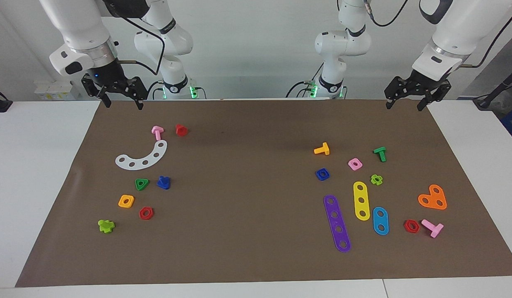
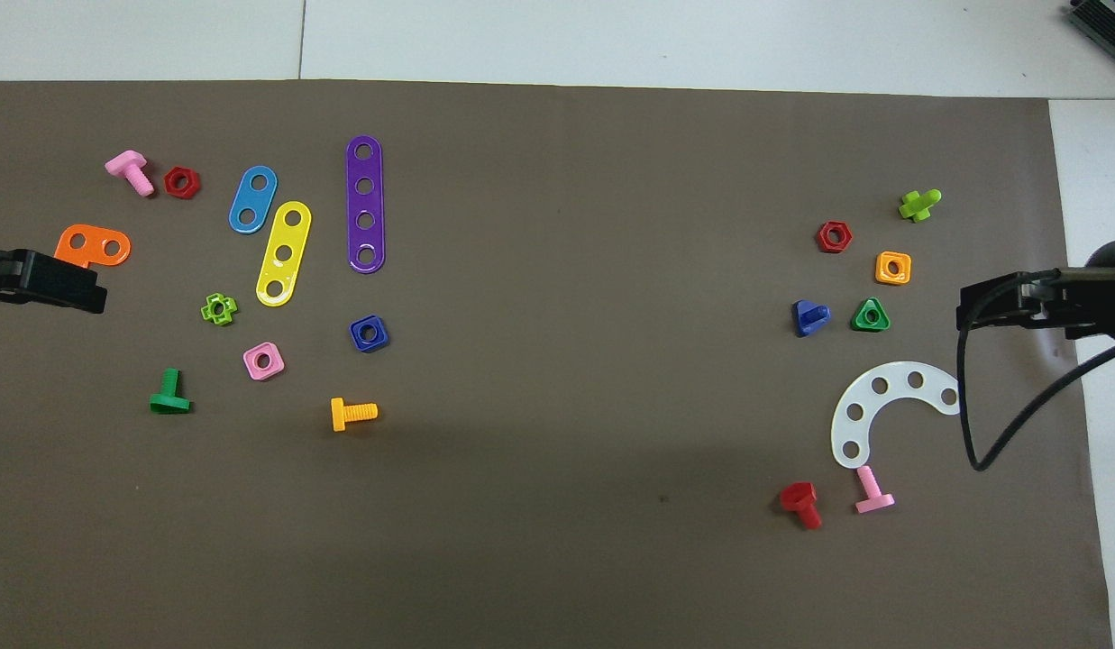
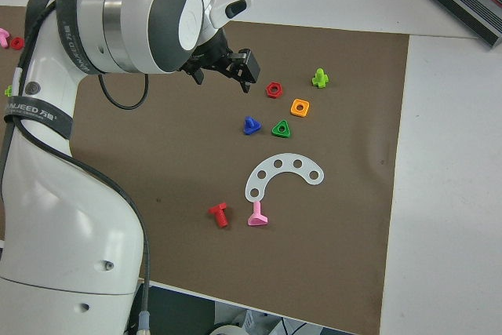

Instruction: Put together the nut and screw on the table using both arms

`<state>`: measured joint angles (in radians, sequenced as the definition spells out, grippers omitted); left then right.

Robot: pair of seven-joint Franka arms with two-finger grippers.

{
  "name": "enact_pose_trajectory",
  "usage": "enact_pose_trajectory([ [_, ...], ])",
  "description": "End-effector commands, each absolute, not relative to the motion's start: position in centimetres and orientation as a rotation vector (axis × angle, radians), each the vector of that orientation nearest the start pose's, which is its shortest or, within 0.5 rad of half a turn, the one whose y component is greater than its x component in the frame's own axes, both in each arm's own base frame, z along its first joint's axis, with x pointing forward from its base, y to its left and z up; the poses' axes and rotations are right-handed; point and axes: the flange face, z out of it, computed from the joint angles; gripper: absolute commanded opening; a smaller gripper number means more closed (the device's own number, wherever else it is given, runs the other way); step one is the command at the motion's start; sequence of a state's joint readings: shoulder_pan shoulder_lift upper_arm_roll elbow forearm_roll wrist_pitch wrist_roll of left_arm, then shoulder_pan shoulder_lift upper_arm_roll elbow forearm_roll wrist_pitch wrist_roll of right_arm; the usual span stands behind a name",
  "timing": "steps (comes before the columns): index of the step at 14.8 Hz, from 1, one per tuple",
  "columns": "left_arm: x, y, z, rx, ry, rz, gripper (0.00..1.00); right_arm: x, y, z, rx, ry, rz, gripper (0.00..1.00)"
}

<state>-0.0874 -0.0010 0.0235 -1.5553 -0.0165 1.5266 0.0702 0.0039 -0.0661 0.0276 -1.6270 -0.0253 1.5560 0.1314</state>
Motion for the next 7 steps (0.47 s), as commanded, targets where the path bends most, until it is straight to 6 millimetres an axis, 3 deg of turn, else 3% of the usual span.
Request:
enact_pose_trajectory([
  [1,53.7,-7.2,59.0,-3.159,0.123,0.02,1.0,53.8,1.3,62.1,-3.145,0.171,-0.035,0.99],
  [5,53.8,-11.5,52.1,-3.165,0.03,-0.012,1.0,55.2,1.4,57.3,-3.138,0.164,-0.126,0.99],
  [7,53.9,-15.1,48.1,-3.168,-0.104,-0.037,0.99,56.8,1.5,54.5,-3.137,0.163,-0.112,0.99],
])
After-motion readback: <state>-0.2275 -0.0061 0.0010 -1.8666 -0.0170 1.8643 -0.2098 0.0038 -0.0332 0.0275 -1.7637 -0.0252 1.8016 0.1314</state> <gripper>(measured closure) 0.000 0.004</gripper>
